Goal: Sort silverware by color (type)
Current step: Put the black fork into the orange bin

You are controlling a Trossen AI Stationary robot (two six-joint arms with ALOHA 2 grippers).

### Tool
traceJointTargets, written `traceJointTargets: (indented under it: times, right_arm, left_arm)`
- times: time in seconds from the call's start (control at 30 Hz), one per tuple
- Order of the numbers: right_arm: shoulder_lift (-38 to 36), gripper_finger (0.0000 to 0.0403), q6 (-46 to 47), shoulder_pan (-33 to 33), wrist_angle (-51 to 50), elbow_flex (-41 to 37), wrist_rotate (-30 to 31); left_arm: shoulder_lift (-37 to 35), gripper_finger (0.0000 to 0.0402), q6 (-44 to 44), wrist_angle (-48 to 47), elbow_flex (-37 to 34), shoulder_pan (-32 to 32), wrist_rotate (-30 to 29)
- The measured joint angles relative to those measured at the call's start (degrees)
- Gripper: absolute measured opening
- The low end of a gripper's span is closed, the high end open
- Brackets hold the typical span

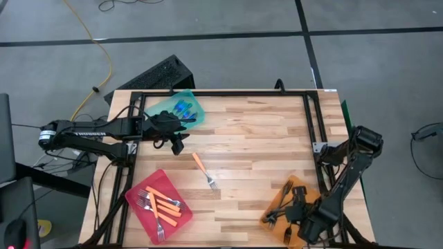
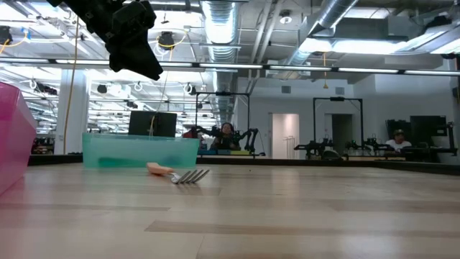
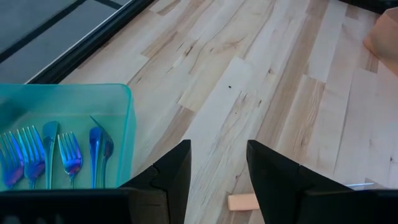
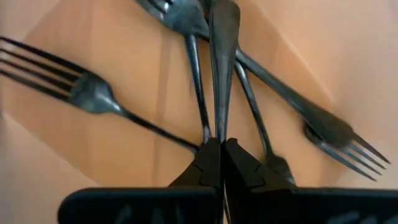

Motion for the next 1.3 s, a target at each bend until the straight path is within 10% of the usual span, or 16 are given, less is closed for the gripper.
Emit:
traceJointTargets:
  times: [0.87, 1.3]
  right_arm:
    - [1.8, 0.005, -1.8, -1.1, 7.4, -3.4, -0.3]
    - [1.8, 0.0148, 0.5, -2.6, 7.6, -3.5, -0.7]
  left_arm:
    - [0.0, 0.0139, 0.4, 0.0, 0.0, 0.0, 0.0]
    - [0.0, 0.0139, 0.5, 0.0, 0.0, 0.0, 0.0]
